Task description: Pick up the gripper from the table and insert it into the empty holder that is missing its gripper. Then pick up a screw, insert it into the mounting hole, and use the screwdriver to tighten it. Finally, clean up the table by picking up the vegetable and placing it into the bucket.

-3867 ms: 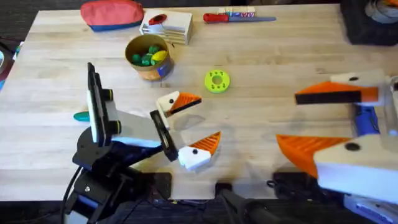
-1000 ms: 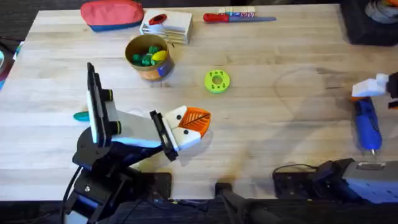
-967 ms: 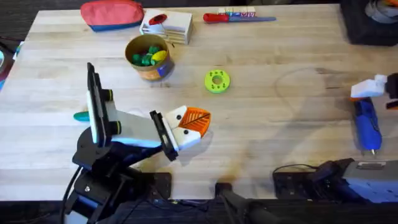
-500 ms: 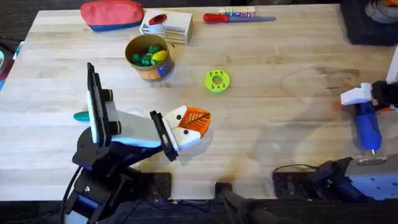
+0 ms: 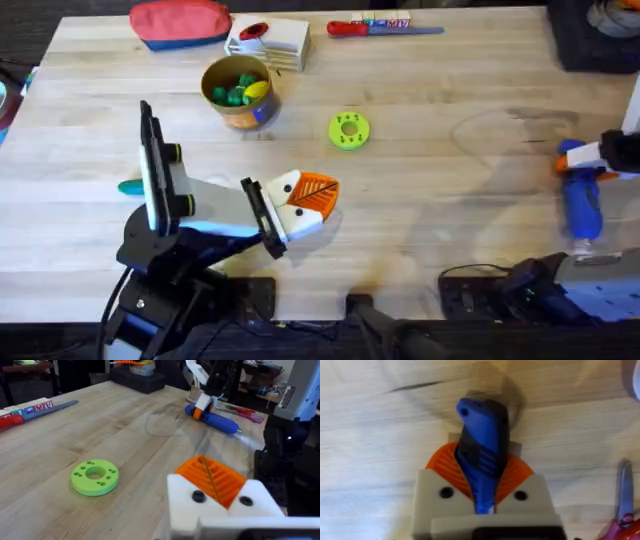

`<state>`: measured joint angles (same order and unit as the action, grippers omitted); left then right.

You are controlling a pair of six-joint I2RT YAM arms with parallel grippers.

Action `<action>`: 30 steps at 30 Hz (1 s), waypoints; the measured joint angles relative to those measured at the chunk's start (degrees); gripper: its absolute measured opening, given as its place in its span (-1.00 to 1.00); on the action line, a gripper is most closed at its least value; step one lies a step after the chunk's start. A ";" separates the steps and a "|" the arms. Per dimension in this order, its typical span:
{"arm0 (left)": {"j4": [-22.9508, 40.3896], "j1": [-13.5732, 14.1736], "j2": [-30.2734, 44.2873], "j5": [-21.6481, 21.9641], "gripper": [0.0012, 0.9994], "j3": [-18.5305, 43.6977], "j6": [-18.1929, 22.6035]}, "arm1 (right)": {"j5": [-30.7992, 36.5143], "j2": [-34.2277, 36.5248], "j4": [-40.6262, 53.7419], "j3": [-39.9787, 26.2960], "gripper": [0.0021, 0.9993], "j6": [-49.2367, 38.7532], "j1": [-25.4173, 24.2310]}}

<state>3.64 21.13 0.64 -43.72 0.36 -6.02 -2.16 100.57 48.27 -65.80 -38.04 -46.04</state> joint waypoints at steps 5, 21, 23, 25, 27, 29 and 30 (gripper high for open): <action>0.00 0.00 -0.02 0.00 -0.97 0.00 0.00 | -0.06 0.00 1.54 0.00 -0.98 0.11 0.02; -0.02 0.00 -0.01 0.02 -0.97 0.00 0.00 | -1.20 -13.99 -3.56 -5.08 -0.99 8.07 6.87; 0.00 0.02 0.01 0.00 -0.97 0.00 -0.02 | -2.63 -17.85 -4.01 -5.14 -0.99 10.29 8.24; 0.00 0.02 0.00 0.01 -0.97 0.00 -0.01 | -4.24 -21.88 -4.58 -5.16 -0.99 12.60 9.51; 0.00 0.00 0.00 0.02 -0.97 0.00 0.00 | -5.95 -25.93 -4.76 -5.16 -0.99 14.52 10.70; 0.00 0.02 0.00 0.02 -0.97 0.00 0.00 | -7.63 -29.97 -4.55 -5.16 -0.99 16.11 11.98; 0.00 0.02 0.01 0.00 -0.97 0.00 0.00 | -8.66 -32.21 -4.40 -5.16 -0.99 16.80 12.82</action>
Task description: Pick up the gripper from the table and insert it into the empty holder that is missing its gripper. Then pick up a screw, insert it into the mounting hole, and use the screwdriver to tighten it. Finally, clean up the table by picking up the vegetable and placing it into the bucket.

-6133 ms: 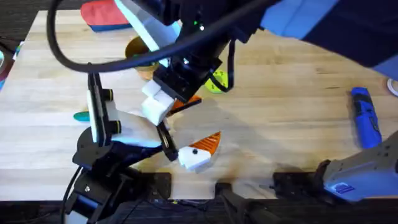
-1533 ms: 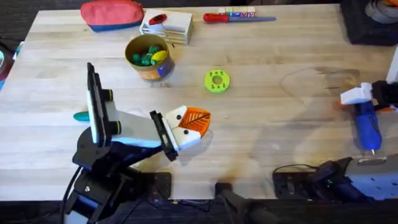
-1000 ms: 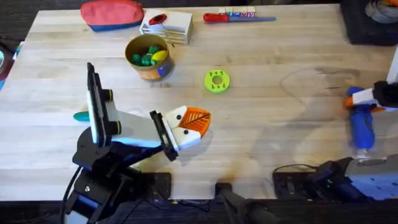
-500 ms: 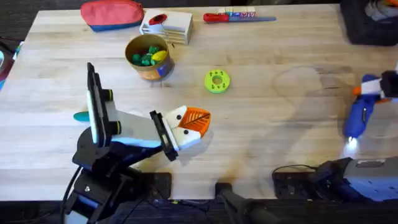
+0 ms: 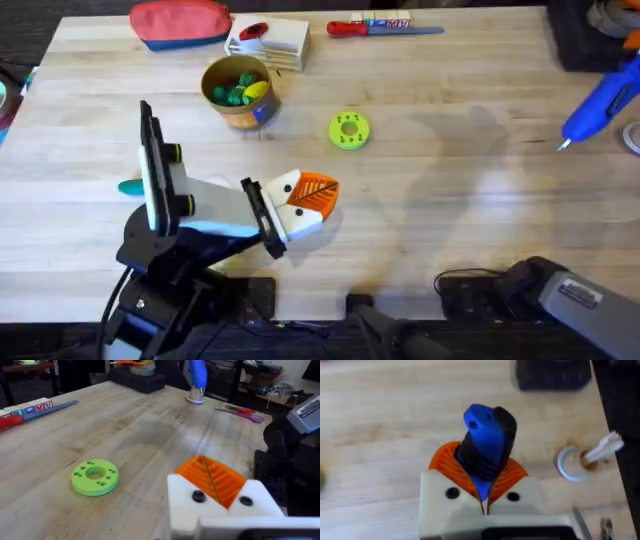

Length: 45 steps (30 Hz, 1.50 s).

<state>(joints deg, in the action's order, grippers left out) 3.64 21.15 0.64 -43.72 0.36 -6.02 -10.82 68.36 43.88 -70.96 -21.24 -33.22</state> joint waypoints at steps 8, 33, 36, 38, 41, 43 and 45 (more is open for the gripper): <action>0.00 0.00 0.00 0.02 -0.97 0.00 -0.02 | -9.05 -18.76 -5.39 2.26 -0.99 5.94 10.42; 0.00 0.00 -0.02 0.02 -0.97 0.00 0.00 | -15.61 -23.91 -63.41 31.08 -0.99 23.38 71.74; 0.00 0.00 0.00 0.02 -0.97 0.00 0.00 | -14.67 -19.24 -69.70 31.08 -0.99 23.65 75.46; 0.00 0.00 0.00 0.02 -0.97 0.00 0.00 | -14.15 -15.99 -73.83 31.10 -0.99 23.81 77.44; 0.00 0.00 0.00 0.02 -0.97 0.00 -0.01 | -13.98 -11.47 -79.22 31.10 -0.99 23.85 79.78; 0.00 0.00 0.00 0.02 -0.97 0.00 0.00 | -13.98 -9.45 -81.03 31.10 -0.99 23.79 80.84; 0.00 0.00 0.00 0.02 -0.97 0.00 0.00 | -14.59 -8.09 -81.27 31.19 -0.99 20.26 81.71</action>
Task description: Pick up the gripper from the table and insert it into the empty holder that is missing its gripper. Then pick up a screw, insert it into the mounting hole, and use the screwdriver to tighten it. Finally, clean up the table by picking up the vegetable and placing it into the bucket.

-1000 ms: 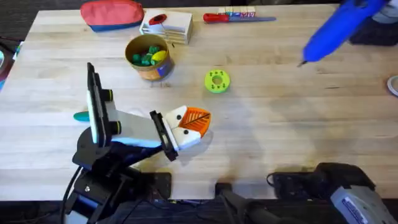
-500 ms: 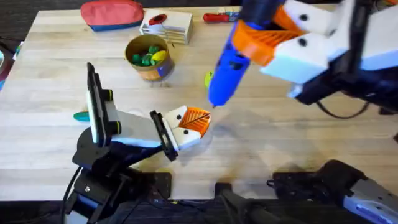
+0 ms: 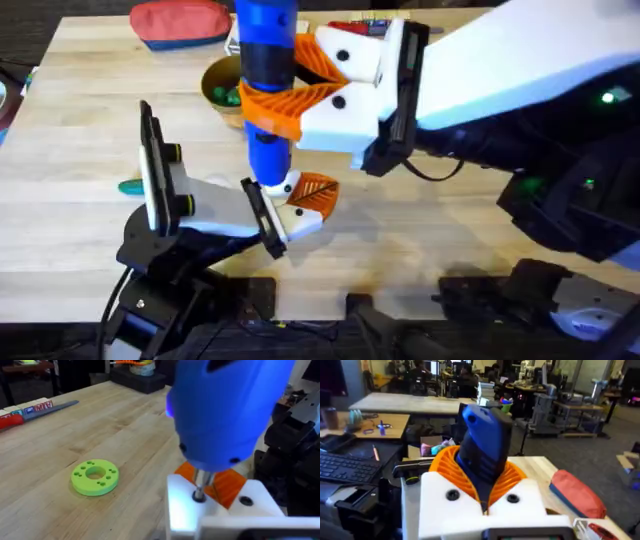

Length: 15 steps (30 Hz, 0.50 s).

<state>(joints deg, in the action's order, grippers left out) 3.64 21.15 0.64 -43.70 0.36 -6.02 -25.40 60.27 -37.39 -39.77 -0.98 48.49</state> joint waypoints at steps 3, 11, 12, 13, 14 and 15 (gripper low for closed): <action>0.00 -0.02 0.00 0.00 -0.97 0.00 0.00 | -0.53 -0.40 -0.30 0.02 -0.99 -2.51 -0.02; 0.00 0.00 0.00 0.00 -0.97 0.00 0.00 | -1.23 -2.62 2.87 0.02 -0.99 -4.66 0.00; 0.00 0.00 0.00 0.00 -0.97 0.00 0.00 | -1.23 -2.62 3.23 0.02 -0.99 -4.67 0.00; 0.00 0.00 0.00 0.00 -0.97 0.00 0.00 | -1.22 -2.62 3.61 0.02 -0.99 -4.82 0.00; 0.00 0.00 -0.01 0.00 -0.97 0.00 -0.02 | -1.23 -2.62 3.95 0.04 -0.99 -4.86 0.00; 0.00 0.00 0.00 0.00 -0.97 0.00 0.00 | -1.23 -2.62 4.06 0.04 -0.99 -4.89 0.00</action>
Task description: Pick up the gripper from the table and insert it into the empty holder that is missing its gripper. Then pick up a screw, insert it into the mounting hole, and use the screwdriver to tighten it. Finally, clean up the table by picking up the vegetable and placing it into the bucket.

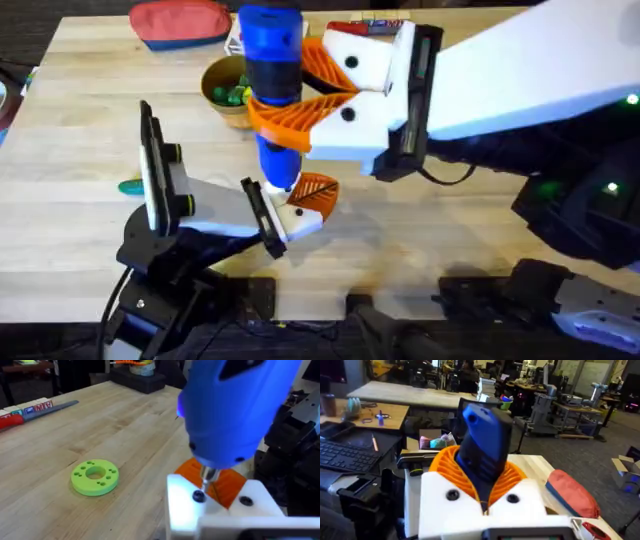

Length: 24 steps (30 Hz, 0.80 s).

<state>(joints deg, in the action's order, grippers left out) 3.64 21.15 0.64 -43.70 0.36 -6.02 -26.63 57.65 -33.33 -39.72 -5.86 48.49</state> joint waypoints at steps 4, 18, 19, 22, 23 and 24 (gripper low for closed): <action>0.00 0.00 -0.02 0.00 -0.97 0.00 -0.02 | 0.00 0.00 0.49 0.00 -0.99 -0.18 0.00; 0.00 0.00 0.00 0.00 -0.97 0.00 0.00 | 0.02 0.00 1.69 0.00 -0.99 -0.40 0.00; 0.00 0.00 0.00 0.00 -0.97 0.00 -0.01 | 0.02 0.00 2.14 0.00 -0.99 -0.59 0.00; 0.00 -0.02 0.00 0.00 -0.97 0.00 0.00 | 0.02 0.00 2.28 0.00 -0.99 -0.84 0.00; 0.00 0.00 -0.01 0.00 -0.97 0.00 -0.02 | 0.02 0.00 2.26 0.00 -0.99 -1.04 0.00; 0.00 0.00 0.00 0.00 -0.97 0.00 -0.02 | 0.02 0.00 2.28 0.00 -0.99 -1.18 0.00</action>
<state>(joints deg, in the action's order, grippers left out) 3.64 21.15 0.64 -43.70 0.36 -6.04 -26.61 57.65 -31.05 -39.72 -7.04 48.49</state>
